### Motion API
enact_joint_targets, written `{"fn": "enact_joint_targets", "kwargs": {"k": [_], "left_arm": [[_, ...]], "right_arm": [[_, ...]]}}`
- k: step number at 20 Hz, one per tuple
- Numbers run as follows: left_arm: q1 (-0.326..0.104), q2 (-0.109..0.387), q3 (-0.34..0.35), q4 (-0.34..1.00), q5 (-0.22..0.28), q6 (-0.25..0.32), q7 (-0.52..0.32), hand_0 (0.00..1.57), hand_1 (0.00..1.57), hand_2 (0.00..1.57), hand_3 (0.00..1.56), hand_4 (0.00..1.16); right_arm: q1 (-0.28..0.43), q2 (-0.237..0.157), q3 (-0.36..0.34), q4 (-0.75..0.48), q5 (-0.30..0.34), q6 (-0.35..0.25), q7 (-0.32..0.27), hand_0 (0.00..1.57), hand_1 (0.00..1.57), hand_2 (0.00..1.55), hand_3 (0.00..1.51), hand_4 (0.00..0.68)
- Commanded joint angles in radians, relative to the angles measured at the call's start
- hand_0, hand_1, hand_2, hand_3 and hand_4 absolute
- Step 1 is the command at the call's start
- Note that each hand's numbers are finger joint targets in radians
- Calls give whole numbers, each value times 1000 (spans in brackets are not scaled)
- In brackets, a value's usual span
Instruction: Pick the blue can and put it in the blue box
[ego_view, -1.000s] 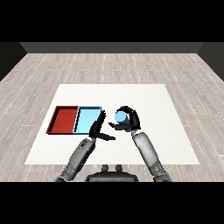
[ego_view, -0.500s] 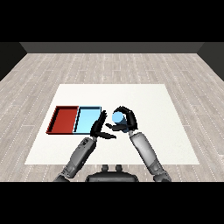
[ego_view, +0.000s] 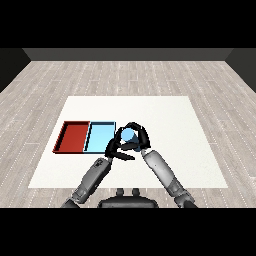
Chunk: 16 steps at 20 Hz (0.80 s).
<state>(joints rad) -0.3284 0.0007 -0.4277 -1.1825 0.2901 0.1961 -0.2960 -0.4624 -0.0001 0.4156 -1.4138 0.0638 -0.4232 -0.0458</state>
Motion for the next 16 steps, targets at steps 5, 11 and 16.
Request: {"fn": "enact_joint_targets", "kwargs": {"k": [5, 11, 16], "left_arm": [[-52, -1, 11, 60, 35, -33, -39, 0, 0, 0, 0, 0], [-90, -1, -144, 90, 154, 86, -106, 0, 0, 0, 0, 0], [-127, -1, -119, 91, 102, 142, 7, 0, 0, 0, 0, 418]], "right_arm": [[22, 0, -12, -9, -76, 15, -50, 1451, 1451, 1454, 1383, 608], [99, -13, 30, -103, -118, 14, -48, 1442, 1442, 1450, 1391, 601], [-21, 0, 21, 81, -252, -34, -148, 1479, 1479, 1464, 1392, 593]]}}
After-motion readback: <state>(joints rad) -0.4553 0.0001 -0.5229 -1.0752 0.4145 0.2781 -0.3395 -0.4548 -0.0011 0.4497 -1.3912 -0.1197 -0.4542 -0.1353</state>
